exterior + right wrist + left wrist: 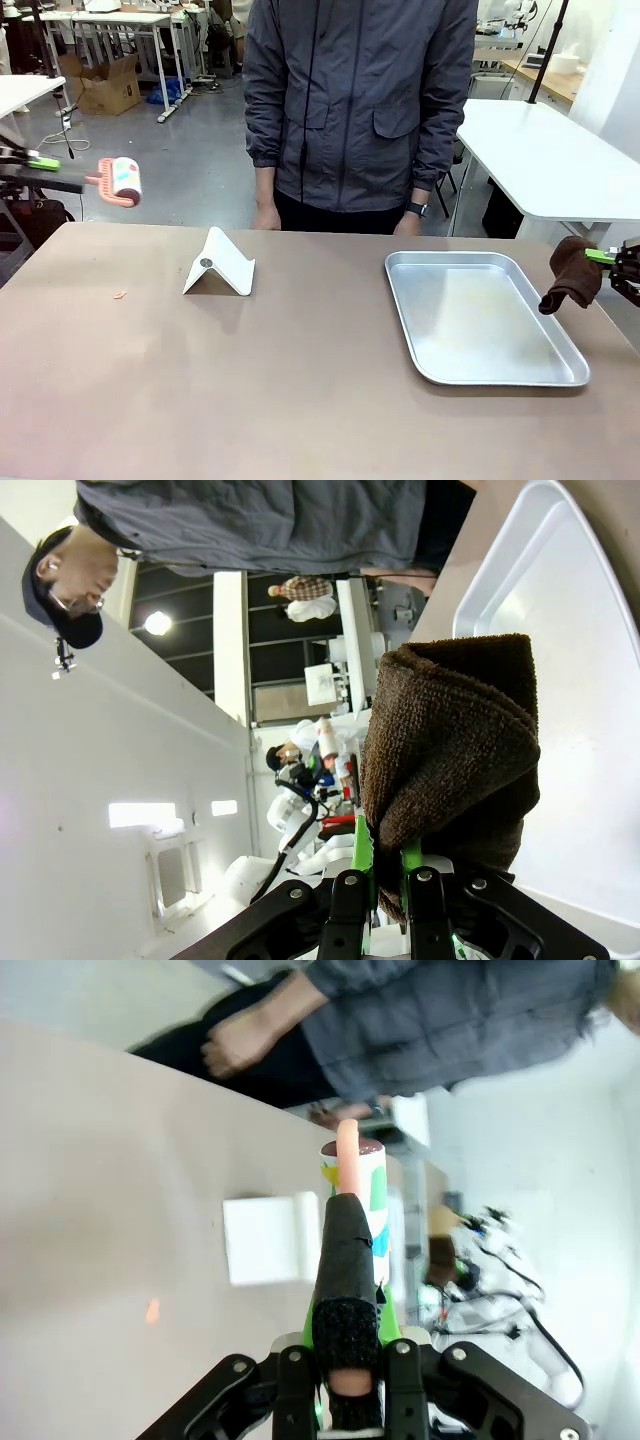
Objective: Clean the surface of the table.
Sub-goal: Clean the area not pointed to by the person, then return the Lint Roller and towel to their original positions.
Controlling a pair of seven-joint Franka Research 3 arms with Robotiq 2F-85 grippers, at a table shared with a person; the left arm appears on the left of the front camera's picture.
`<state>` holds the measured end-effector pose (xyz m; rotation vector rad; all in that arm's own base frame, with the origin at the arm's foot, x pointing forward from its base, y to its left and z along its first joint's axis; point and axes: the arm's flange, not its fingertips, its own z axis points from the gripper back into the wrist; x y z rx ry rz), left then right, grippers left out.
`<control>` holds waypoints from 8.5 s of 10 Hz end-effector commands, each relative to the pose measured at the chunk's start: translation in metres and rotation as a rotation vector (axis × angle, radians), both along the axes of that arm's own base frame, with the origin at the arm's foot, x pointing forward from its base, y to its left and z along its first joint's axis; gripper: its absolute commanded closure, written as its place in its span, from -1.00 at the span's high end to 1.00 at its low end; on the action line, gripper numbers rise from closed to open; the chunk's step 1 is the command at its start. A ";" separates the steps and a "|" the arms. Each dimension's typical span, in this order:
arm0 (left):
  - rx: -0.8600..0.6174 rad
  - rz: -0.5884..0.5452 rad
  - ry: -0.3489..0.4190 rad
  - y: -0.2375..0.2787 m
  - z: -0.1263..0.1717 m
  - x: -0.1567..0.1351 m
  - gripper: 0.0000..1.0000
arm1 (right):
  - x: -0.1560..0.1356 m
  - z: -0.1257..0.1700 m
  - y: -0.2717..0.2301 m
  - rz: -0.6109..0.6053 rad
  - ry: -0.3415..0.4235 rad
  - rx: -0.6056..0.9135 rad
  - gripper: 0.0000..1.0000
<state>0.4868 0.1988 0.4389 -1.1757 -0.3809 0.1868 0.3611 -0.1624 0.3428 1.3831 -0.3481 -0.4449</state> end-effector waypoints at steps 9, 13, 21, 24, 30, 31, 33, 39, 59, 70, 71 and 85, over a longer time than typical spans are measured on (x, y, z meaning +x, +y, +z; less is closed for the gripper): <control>-0.336 -0.196 -0.104 0.116 -0.119 -0.153 -0.56 | 0.000 0.007 0.000 0.013 0.004 -0.004 -0.76; -0.286 -0.218 -0.098 0.105 -0.113 -0.156 -0.56 | 0.000 0.007 0.000 0.013 0.004 -0.004 -0.76; -0.013 0.010 0.235 0.056 -0.105 -0.075 -0.56 | 0.000 0.007 0.000 0.013 0.004 -0.004 -0.76; 0.113 0.056 0.211 0.042 -0.105 -0.065 -0.56 | 0.000 0.007 0.000 0.013 0.004 -0.004 -0.76; 0.293 -0.073 0.150 0.024 -0.122 -0.061 -0.56 | 0.000 0.007 0.000 0.013 0.004 -0.004 -0.76; 0.301 -0.049 0.163 0.022 -0.123 -0.056 -0.56 | 0.000 0.007 0.000 0.013 0.004 -0.004 -0.76; 0.279 -0.070 0.232 0.015 -0.125 -0.045 -0.56 | 0.000 0.007 0.000 0.013 0.004 -0.004 -0.76; 0.296 -0.127 0.339 -0.013 -0.124 0.000 -0.56 | 0.000 0.007 0.000 0.013 0.004 -0.004 -0.76; -0.239 -0.264 -0.158 0.085 -0.065 -0.121 -0.56 | 0.000 0.007 0.000 0.013 0.004 -0.004 -0.76; -0.360 -0.185 -0.181 0.128 -0.098 -0.155 -0.56 | 0.000 0.007 0.000 0.013 0.004 -0.004 -0.76; -0.360 -0.185 -0.181 0.128 -0.098 -0.155 -0.56 | 0.000 0.007 0.000 0.013 0.004 -0.004 -0.76; -0.289 -0.256 -0.177 0.099 -0.029 -0.131 -0.56 | 0.028 0.060 0.048 0.103 -0.074 -0.129 -0.76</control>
